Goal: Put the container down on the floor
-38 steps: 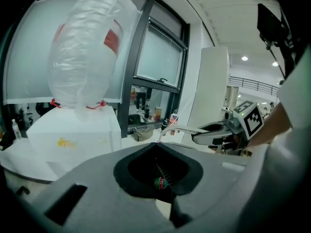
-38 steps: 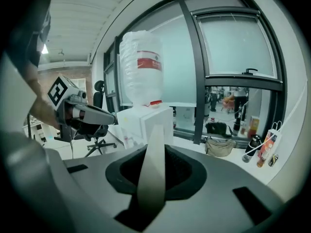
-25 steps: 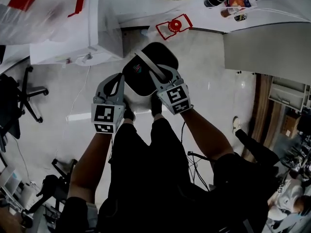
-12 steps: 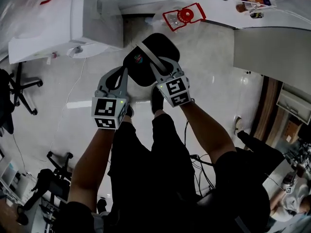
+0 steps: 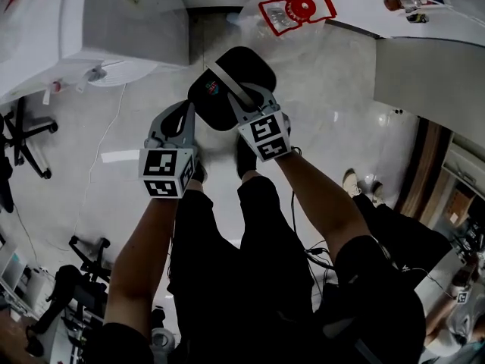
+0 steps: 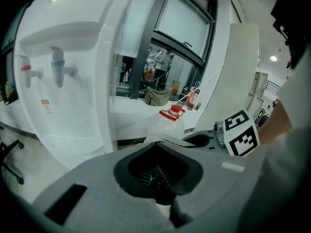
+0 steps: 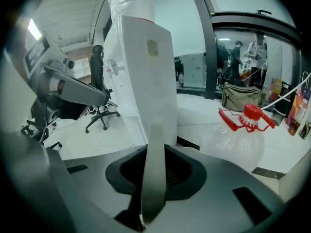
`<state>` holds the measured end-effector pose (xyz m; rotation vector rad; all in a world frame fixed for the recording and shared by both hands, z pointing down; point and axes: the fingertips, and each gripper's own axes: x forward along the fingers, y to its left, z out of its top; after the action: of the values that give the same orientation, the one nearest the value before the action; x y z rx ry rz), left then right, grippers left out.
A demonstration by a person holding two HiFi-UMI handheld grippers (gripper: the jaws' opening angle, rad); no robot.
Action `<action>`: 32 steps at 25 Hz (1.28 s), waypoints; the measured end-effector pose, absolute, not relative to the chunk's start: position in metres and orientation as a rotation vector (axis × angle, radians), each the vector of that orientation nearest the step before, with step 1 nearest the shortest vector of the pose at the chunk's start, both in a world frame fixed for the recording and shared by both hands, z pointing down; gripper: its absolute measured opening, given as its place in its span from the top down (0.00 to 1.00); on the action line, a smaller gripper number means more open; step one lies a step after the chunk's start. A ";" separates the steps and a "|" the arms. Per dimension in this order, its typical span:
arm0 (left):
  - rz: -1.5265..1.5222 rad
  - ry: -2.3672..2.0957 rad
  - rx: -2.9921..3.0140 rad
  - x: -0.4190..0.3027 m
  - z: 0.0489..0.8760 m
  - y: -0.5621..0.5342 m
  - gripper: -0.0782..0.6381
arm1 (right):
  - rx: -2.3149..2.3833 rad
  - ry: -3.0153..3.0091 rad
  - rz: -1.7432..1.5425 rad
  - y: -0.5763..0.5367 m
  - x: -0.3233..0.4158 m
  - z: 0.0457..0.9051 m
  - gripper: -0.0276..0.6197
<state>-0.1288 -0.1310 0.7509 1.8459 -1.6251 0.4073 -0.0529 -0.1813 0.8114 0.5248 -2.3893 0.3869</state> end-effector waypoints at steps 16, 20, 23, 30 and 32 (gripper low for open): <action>0.402 -1.575 1.860 -0.134 0.835 -0.165 0.87 | 0.481 -2.331 0.307 -0.201 -0.068 0.924 0.83; 0.416 -1.567 1.840 -0.139 0.856 -0.163 0.87 | 0.452 -2.338 0.271 -0.205 -0.080 0.939 0.83; 0.406 -1.559 1.830 -0.141 0.864 -0.162 0.88 | 0.454 -2.343 0.268 -0.212 -0.087 0.949 0.83; 0.425 -1.555 1.824 -0.145 0.879 -0.157 0.87 | 0.501 -2.366 0.302 -0.224 -0.094 0.960 0.83; 0.427 -1.553 1.822 -0.146 0.881 -0.156 0.87 | 0.500 -2.366 0.314 -0.223 -0.093 0.961 0.83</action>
<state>-0.1464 -0.1561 0.8813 1.8222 -1.5534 0.4267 -0.0930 -0.2232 0.9612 0.4998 -2.3655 0.3144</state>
